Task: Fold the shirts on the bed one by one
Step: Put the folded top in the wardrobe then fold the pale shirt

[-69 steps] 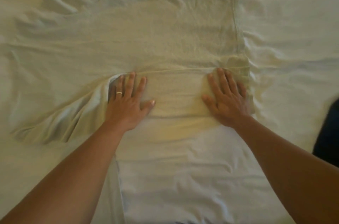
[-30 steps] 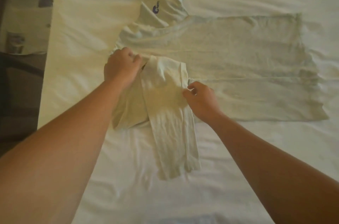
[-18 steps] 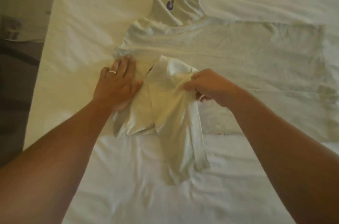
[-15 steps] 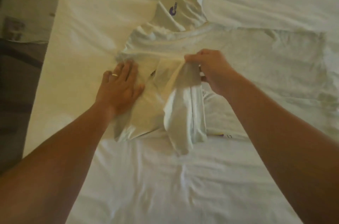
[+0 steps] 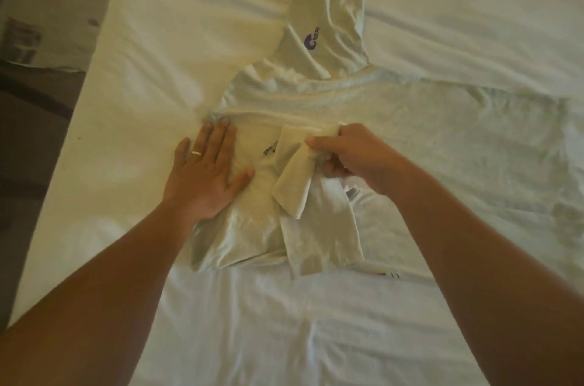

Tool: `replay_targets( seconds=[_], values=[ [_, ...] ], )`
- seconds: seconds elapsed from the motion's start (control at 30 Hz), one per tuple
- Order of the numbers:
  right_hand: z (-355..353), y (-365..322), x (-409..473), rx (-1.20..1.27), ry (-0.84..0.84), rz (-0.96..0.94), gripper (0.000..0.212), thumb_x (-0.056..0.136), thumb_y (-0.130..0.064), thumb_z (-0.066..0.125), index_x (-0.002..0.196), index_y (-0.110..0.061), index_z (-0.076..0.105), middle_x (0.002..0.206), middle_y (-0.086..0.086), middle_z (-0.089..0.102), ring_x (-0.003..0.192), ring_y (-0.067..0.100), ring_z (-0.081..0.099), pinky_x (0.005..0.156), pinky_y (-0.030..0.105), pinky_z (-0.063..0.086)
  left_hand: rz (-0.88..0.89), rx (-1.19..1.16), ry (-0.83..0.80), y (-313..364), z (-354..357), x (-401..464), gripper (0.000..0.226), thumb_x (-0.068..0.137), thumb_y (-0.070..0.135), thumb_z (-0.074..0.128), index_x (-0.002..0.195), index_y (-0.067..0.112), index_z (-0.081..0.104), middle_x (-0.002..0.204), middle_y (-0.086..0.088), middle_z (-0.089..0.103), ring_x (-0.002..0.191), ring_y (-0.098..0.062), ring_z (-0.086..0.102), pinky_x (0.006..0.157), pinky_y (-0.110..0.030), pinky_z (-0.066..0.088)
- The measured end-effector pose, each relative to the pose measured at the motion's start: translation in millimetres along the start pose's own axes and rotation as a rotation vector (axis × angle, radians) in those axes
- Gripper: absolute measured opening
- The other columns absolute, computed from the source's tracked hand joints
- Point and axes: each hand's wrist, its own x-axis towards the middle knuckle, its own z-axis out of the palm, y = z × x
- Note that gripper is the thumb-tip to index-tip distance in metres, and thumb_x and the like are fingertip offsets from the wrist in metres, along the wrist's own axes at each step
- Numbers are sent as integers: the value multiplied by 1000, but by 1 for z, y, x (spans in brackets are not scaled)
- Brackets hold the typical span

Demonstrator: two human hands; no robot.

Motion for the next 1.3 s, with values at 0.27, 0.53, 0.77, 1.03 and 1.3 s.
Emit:
replay_targets(
  seconds=[0.27,0.53,0.77,1.03,1.3],
  values=[
    [-22,-77,55,371,440,-30,31,88,-40,71,97,-10,68,79,8,73,58,19,55,48,24,38,-4,-36,27,-2,4,2,88,91,76,9,162,27,-6,170,9,-12,157,-18,-3,122,-48,6],
    [23,-9,51,-136,480,-7,46,87,-62,62,74,-18,57,67,-6,57,63,13,56,62,33,46,3,-69,30,-3,8,3,87,91,76,9,162,28,-6,169,10,-15,157,-18,-4,122,-47,1],
    [22,-53,81,-486,180,81,19,87,-21,62,75,-6,61,60,5,59,48,17,54,43,20,39,11,-87,35,-6,10,4,85,93,77,8,161,30,-12,168,13,-19,156,-16,-8,123,-46,0],
    [-25,-121,93,-88,793,-411,36,89,-40,52,113,-19,68,103,-5,69,105,17,60,88,32,46,22,-127,19,-6,6,4,85,94,77,10,160,31,-17,164,16,-28,155,-14,-15,124,-45,-2],
    [59,-38,45,-1107,-37,-409,45,90,-16,51,133,-32,54,113,2,66,99,25,62,83,35,52,-10,-231,179,2,-19,-32,58,92,54,54,142,25,47,153,1,43,142,-34,35,104,-53,33]
  ],
)
